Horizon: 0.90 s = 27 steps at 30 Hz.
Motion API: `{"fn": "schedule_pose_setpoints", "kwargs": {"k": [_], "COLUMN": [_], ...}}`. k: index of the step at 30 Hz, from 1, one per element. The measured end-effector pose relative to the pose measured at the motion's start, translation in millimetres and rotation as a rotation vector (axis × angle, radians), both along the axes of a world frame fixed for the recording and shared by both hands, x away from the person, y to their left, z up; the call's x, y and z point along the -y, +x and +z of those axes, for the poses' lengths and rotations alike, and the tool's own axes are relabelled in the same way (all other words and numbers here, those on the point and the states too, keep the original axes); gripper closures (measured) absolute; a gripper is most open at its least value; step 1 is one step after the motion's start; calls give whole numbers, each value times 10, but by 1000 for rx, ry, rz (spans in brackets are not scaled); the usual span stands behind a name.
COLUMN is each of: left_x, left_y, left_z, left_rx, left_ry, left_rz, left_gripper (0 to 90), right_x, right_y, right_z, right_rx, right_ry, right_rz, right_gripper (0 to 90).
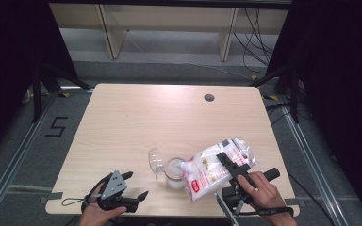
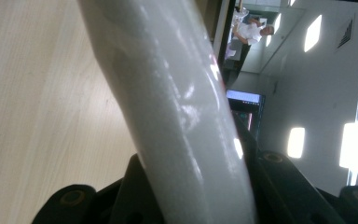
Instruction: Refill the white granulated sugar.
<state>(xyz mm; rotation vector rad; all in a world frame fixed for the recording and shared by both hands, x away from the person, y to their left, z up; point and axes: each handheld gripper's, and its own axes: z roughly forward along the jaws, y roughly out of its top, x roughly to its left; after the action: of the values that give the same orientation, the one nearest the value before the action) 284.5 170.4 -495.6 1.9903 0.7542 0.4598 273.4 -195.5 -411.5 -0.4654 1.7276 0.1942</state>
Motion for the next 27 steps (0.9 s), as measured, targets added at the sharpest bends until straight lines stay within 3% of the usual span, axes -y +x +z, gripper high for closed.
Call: {"fn": "schedule_pose_setpoints", "kwargs": {"k": [1,3,8,11,13,16,17,24,25,26,27], "left_x": [10,6,11,-21,-5,-8,8,-6,-5,-19,-7], "left_y": [-3,-6,-9,7,-11,5,-9,-4,-1,5,-6], "left_z": [-9,-4,-7,9,6,9,-7,1,0,4,-2], "left_rx": [-9,-17,-15,6,-19,8,-17,-20,-13,0,-13], "left_ry": [-11,7,-22,9,-12,3,-21,-12,-12,9,-6], "left_rz": [9,14,19,1,14,-3,19,12,13,1,15], "left_gripper": [154,155,155,155,155,155,155,155,154,155,155], "right_x": [-8,-36,-78,-68,-49,-50,-51,-56,-54,-46,-31], "right_y": [-4,-1,37,23,1,7,10,15,15,12,2], "right_z": [15,-1,-25,-30,-59,-22,-8,-7,17,13,-1], "right_rx": [12,4,-1,0,-28,-15,-4,-3,20,15,1], "right_ry": [-19,-11,-16,-24,12,6,-1,-5,-30,-23,-12], "right_rz": [14,16,28,24,-15,3,13,-5,13,12,-7], "right_gripper": [728,728,728,728,728,728,728,728,728,728,728]}}
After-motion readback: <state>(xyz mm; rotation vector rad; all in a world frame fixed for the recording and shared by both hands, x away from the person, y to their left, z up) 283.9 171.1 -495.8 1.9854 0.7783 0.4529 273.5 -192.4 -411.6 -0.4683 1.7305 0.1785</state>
